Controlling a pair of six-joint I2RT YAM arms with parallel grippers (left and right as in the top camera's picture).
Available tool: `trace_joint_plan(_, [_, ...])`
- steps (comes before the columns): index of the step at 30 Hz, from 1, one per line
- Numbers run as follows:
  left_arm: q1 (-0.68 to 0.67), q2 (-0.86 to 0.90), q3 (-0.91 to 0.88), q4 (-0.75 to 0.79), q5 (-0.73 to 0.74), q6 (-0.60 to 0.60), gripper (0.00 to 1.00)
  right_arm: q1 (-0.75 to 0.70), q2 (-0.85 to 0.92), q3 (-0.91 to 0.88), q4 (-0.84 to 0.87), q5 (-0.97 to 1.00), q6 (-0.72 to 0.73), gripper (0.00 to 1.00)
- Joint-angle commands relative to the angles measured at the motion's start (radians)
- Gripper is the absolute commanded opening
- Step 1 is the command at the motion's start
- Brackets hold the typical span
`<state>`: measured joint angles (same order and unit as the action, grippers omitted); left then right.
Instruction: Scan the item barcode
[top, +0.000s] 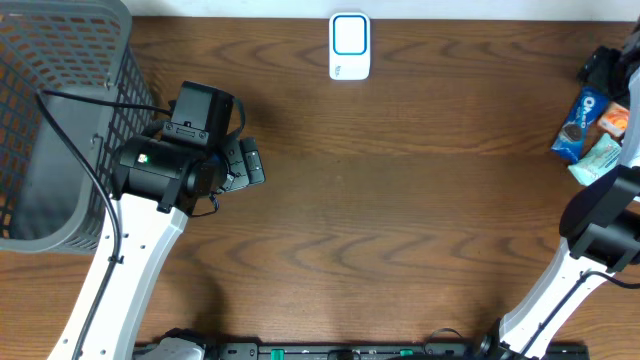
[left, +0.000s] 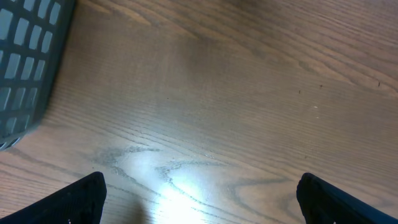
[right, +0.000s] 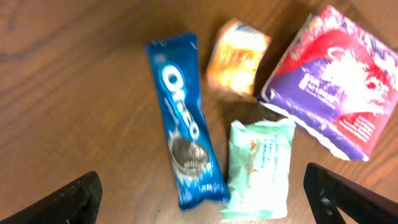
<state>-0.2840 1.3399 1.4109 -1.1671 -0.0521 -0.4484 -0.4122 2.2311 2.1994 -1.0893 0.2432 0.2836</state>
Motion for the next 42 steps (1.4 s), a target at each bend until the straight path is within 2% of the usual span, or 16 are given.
trace_joint_plan(1, [0.004,0.005,-0.002,-0.002,-0.013,-0.009,0.98,0.003,0.003,0.004,-0.045,-0.011,-0.008,0.99])
trace_joint_plan(9, [0.004,0.006,-0.002,-0.002,-0.013,-0.009,0.98,0.058,-0.053,0.004,-0.216,-0.141,-0.009,0.99])
trace_joint_plan(17, [0.004,0.006,-0.002,-0.002,-0.013,-0.009,0.98,0.191,-0.233,0.004,-0.316,-0.330,-0.080,0.99])
trace_joint_plan(27, [0.004,0.005,-0.002,-0.002,-0.013,-0.009,0.98,0.463,-0.486,-0.011,-0.472,-0.270,-0.125,0.99])
trace_joint_plan(35, [0.004,0.005,-0.002,-0.002,-0.012,-0.009,0.98,0.658,-0.770,-0.222,-0.465,-0.139,-0.124,0.99])
trace_joint_plan(42, [0.004,0.006,-0.002,-0.002,-0.012,-0.009,0.98,0.719,-1.062,-0.583,-0.390,-0.144,-0.065,0.99])
